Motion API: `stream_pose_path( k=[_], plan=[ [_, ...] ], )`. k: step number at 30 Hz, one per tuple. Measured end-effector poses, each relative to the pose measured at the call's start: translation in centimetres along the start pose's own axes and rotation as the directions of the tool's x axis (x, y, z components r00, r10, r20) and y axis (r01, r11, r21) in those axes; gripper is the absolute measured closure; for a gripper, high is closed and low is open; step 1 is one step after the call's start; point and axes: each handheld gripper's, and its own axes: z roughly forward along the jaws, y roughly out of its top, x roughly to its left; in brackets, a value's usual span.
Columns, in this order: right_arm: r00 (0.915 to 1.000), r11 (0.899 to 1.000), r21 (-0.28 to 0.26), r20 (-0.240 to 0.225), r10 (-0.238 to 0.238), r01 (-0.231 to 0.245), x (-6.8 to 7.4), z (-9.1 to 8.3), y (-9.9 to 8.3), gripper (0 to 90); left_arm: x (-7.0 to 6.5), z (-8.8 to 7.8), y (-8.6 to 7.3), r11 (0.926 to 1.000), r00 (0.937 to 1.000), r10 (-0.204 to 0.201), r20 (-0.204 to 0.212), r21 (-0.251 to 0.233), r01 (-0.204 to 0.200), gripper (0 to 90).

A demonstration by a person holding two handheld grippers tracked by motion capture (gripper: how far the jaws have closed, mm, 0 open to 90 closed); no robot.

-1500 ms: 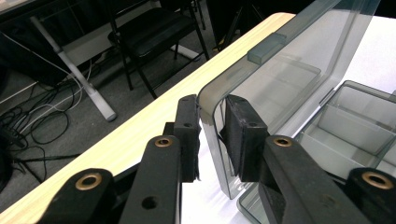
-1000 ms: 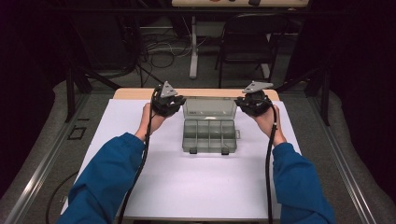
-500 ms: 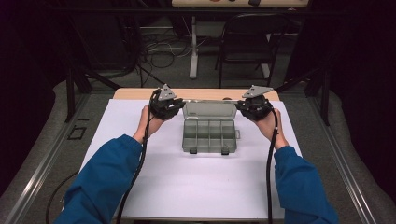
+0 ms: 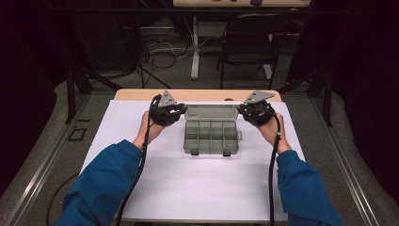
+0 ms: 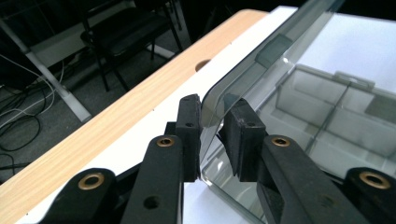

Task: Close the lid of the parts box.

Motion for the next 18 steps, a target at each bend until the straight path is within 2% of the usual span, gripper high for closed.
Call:
stream_pose_path(
  k=[4,8,9,11,12,13,14,15,16,17,18],
  plan=[
    [1.0,1.0,-0.009,-0.003,0.003,-0.003,0.0,0.0,-0.3,79.9,-0.2,0.0,0.3,0.9999,0.9999,0.014,0.007,0.005,-0.014,67.6],
    [1.0,1.0,-0.007,-0.005,0.0,0.0,0.2,0.1,-0.3,80.1,-0.4,-0.4,0.6,0.9998,0.9996,0.018,0.024,0.013,-0.018,53.8],
    [1.0,1.0,-0.006,-0.005,-0.001,0.001,0.1,0.1,-0.4,80.1,-0.3,-0.7,0.8,0.9999,0.9996,0.012,0.027,0.012,-0.012,47.7],
    [1.0,1.0,-0.005,-0.003,-0.003,0.003,0.2,0.1,-0.4,80.1,-0.1,-1.5,1.3,0.9996,0.9993,-0.02,0.033,-0.021,0.021,39.4],
    [1.0,1.0,-0.004,-0.005,-0.005,0.005,0.2,0.1,-0.4,80.1,0.1,-2.0,1.7,0.9986,0.999,-0.022,0.038,-0.046,0.024,39.4],
    [1.0,1.0,-0.002,-0.004,-0.008,0.008,0.2,0.1,-0.4,80.1,0.1,-2.3,2.2,0.9973,0.9994,-0.022,0.028,-0.069,0.024,41.4],
    [1.0,1.0,-0.002,-0.003,-0.008,0.008,0.2,0.1,-0.4,80.0,0.1,-2.3,2.2,0.9973,0.9994,-0.022,0.028,-0.069,0.024,47.3],
    [1.0,1.0,-0.001,-0.003,-0.009,0.009,0.2,0.1,-0.3,80.1,0.3,-2.6,3.1,0.9956,0.9998,-0.021,0.001,-0.091,0.021,57.2],
    [1.0,1.0,-0.001,-0.001,-0.009,0.009,0.2,0.1,-0.3,80.0,0.4,-2.4,3.5,0.9962,0.9994,-0.026,-0.021,-0.084,0.024,63.9],
    [1.0,1.0,-0.004,0.0,-0.007,0.007,0.2,0.1,-0.4,80.0,0.5,-2.0,3.8,0.9974,0.9991,-0.035,-0.026,-0.065,0.033,72.1],
    [1.0,1.0,-0.004,0.0,0.0,0.0,0.2,0.2,-0.4,80.0,0.5,-1.5,4.0,0.9989,0.9987,-0.036,-0.035,-0.029,0.035,79.3]
  ],
)
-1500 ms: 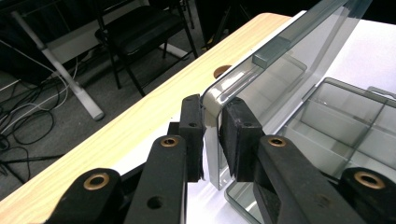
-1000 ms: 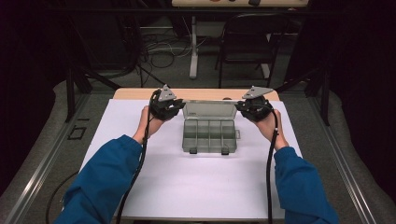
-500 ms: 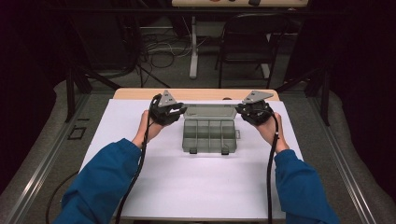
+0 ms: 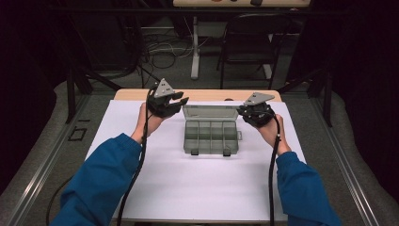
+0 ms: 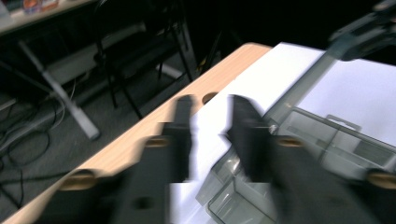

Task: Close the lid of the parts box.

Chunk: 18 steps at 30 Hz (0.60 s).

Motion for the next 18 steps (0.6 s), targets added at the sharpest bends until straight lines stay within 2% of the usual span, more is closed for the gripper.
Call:
stream_pose_path(
  k=[1,2,6,12,14,16,18],
  plan=[
    [1.0,1.0,0.002,0.0,0.002,-0.002,0.0,0.0,0.0,80.0,-0.1,0.6,0.1,0.9995,0.9999,-0.003,-0.014,0.033,0.003,84.8],
    [1.0,1.0,0.003,0.0,0.005,-0.005,0.0,0.0,0.0,80.0,-0.2,0.9,0.0,0.9988,0.9999,-0.004,-0.011,0.048,0.004,89.2],
    [1.0,1.0,0.01,-0.007,0.006,-0.005,0.1,0.0,-0.1,78.1,-0.5,1.6,-0.4,0.9967,0.9998,-0.012,0.015,0.081,0.011,90.0],
    [0.9985,0.998,0.056,-0.052,0.017,-0.014,0.5,-0.1,-0.5,54.2,-0.9,1.5,-1.1,0.9957,0.9992,-0.004,0.039,0.093,0.0,90.0],
    [0.9975,0.999,0.047,-0.067,0.023,-0.02,0.6,-0.6,-0.7,47.8,-1.0,1.4,-1.3,0.9955,0.9991,0.005,0.042,0.095,-0.009,90.0],
    [0.9963,0.999,0.025,-0.081,0.027,-0.025,0.7,-1.3,-0.7,47.2,-1.1,1.3,-1.6,0.9957,0.9988,0.004,0.048,0.092,-0.008,90.0],
    [0.9955,1.0,-0.004,-0.093,0.022,-0.022,0.8,-2.3,-0.6,54.7,-1.2,1.2,-1.8,0.9959,0.9986,0.008,0.053,0.09,-0.013,90.0]
  ],
)
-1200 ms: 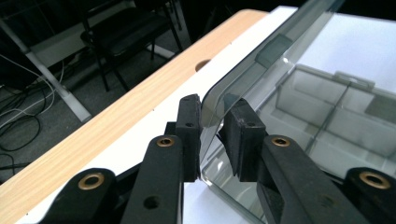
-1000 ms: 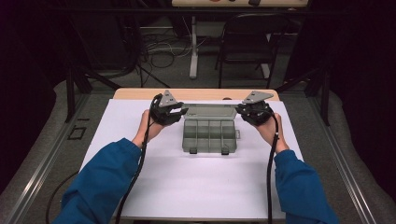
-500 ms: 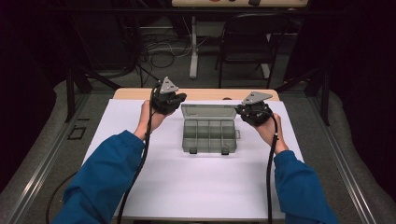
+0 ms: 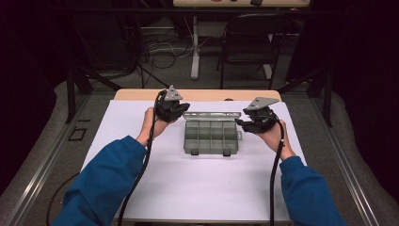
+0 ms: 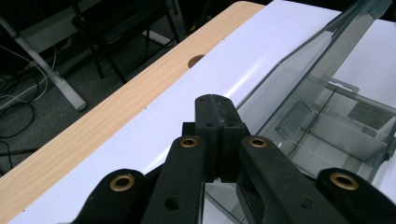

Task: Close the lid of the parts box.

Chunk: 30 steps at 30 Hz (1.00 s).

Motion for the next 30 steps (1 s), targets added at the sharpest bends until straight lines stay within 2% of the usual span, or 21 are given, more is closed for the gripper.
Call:
stream_pose_path(
  k=[1,4,9,16,30],
  plan=[
    [1.0,1.0,-0.012,0.002,-0.008,0.008,0.1,-0.4,0.1,62.5,-0.1,0.0,-0.1,1.0,1.0,-0.001,0.005,0.003,0.001,90.0],
    [0.9993,0.999,-0.042,0.024,-0.029,0.03,0.5,-1.4,0.9,77.4,-0.3,0.0,-0.4,1.0,0.9999,0.003,0.013,-0.001,-0.003,90.0],
    [0.9958,0.998,-0.025,0.074,-0.054,0.056,1.2,-1.0,2.0,89.9,-0.8,0.0,-0.8,1.0,0.9997,0.007,0.023,0.001,-0.007,90.0],
    [0.9972,0.998,0.005,0.052,-0.055,0.055,2.1,0.6,1.8,90.0,-1.1,-0.1,-1.6,0.9999,0.9993,0.012,0.036,0.006,-0.012,90.0],
    [0.9972,0.997,0.04,0.028,-0.07,0.068,3.4,1.3,0.2,90.0,-2.4,-0.5,-3.0,0.9995,0.9975,0.028,0.065,0.012,-0.029,90.0]
  ],
)
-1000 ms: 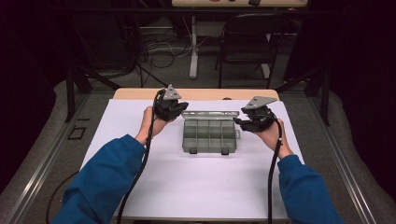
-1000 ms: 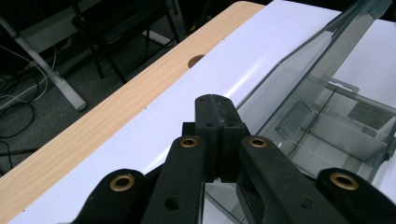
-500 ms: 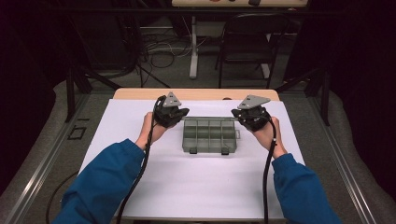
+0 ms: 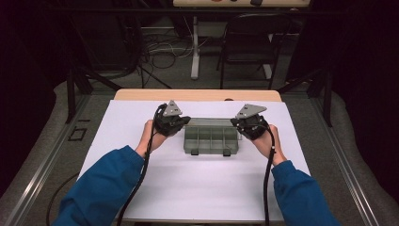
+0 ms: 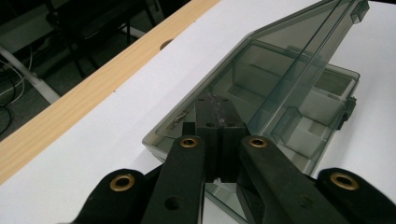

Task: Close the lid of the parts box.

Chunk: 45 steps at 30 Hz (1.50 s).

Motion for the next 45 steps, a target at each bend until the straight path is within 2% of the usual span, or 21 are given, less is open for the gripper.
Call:
stream_pose_path(
  k=[8,19,20,21,29,45],
  plan=[
    [1.0,1.0,0.016,-0.006,0.005,-0.004,0.4,0.3,-0.7,90.0,-0.5,0.1,-0.5,0.9999,0.9997,0.006,0.025,0.014,-0.006,90.0],
    [0.9997,0.999,0.041,-0.022,-0.009,0.01,1.1,0.3,-1.9,90.0,-1.3,0.2,-1.5,0.9997,0.9993,0.011,0.037,0.022,-0.012,90.0],
    [0.9997,1.0,0.023,-0.026,-0.006,0.006,1.3,0.4,-2.0,90.0,-1.3,0.3,-1.6,0.9997,0.9993,0.01,0.036,0.023,-0.01,90.0],
    [0.9995,0.999,0.04,-0.028,-0.014,0.015,1.3,0.3,-2.0,90.0,-1.3,0.3,-1.7,0.9996,0.9992,0.014,0.036,0.025,-0.015,90.0],
    [0.9991,0.998,0.049,-0.035,-0.023,0.025,2.0,0.6,-2.5,90.0,-1.6,0.6,-2.7,0.999,0.9992,0.007,0.04,0.043,-0.009,90.0],
    [0.9983,0.997,0.074,-0.053,-0.024,0.028,2.7,1.0,-3.8,90.0,-2.1,1.0,-3.5,0.9982,0.9986,0.001,0.052,0.06,-0.004,90.0]
  ],
)
